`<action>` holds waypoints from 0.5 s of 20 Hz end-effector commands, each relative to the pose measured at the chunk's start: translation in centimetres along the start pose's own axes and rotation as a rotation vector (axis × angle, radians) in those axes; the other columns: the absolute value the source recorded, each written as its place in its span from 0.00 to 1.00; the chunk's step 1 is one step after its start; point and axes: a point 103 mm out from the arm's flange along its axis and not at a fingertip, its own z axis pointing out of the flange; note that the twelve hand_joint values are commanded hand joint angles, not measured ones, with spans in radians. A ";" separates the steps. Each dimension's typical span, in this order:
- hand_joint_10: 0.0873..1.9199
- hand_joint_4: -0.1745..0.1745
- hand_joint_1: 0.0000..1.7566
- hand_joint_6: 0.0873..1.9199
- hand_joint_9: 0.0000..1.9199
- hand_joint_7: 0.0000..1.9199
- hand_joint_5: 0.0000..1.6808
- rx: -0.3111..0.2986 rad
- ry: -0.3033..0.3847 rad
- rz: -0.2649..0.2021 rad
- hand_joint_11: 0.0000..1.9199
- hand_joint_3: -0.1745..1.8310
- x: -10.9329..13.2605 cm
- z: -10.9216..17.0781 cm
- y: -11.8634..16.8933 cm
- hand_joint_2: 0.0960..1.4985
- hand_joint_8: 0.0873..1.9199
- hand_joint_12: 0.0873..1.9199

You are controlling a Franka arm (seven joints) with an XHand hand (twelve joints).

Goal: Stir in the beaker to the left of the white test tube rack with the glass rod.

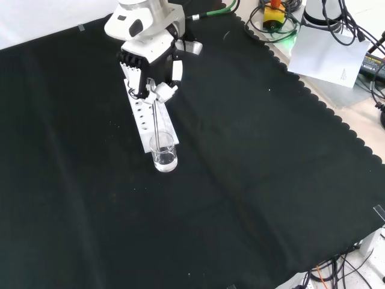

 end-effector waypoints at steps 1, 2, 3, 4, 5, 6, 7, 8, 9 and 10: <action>0.58 0.00 0.74 0.54 0.75 0.60 0.59 0.044 0.015 -0.009 0.80 0.56 -1.6 2.0 -0.7 0.37 0.66 0.41; 0.58 0.00 0.74 0.54 0.75 0.60 0.59 0.050 0.016 -0.007 0.80 0.56 -1.8 2.3 -0.7 0.37 0.66 0.41; 0.58 0.00 0.74 0.54 0.75 0.60 0.59 0.055 0.018 -0.004 0.80 0.56 -1.9 2.6 -0.7 0.37 0.66 0.41; 0.58 0.00 0.74 0.54 0.75 0.60 0.59 0.059 0.020 -0.002 0.80 0.57 -2.0 2.9 -0.6 0.37 0.66 0.41; 0.58 0.00 0.74 0.54 0.75 0.60 0.59 0.063 0.020 0.000 0.80 0.57 -2.1 3.2 -0.7 0.37 0.66 0.41; 0.58 0.00 0.74 0.54 0.75 0.60 0.59 0.067 0.023 0.002 0.80 0.57 -2.2 3.4 -0.7 0.37 0.66 0.41; 0.58 0.00 0.74 0.54 0.75 0.60 0.59 0.071 0.025 0.001 0.80 0.57 -2.3 3.7 -0.8 0.37 0.66 0.41; 0.58 0.00 0.74 0.54 0.75 0.60 0.59 0.075 0.026 0.001 0.80 0.57 -2.4 3.9 -0.8 0.37 0.66 0.41; 0.58 0.00 0.74 0.54 0.75 0.60 0.59 0.076 0.028 0.003 0.80 0.57 -2.4 4.0 -0.9 0.37 0.66 0.41; 0.58 0.00 0.74 0.54 0.75 0.60 0.59 0.077 0.028 0.004 0.80 0.57 -2.4 4.1 -0.9 0.37 0.66 0.41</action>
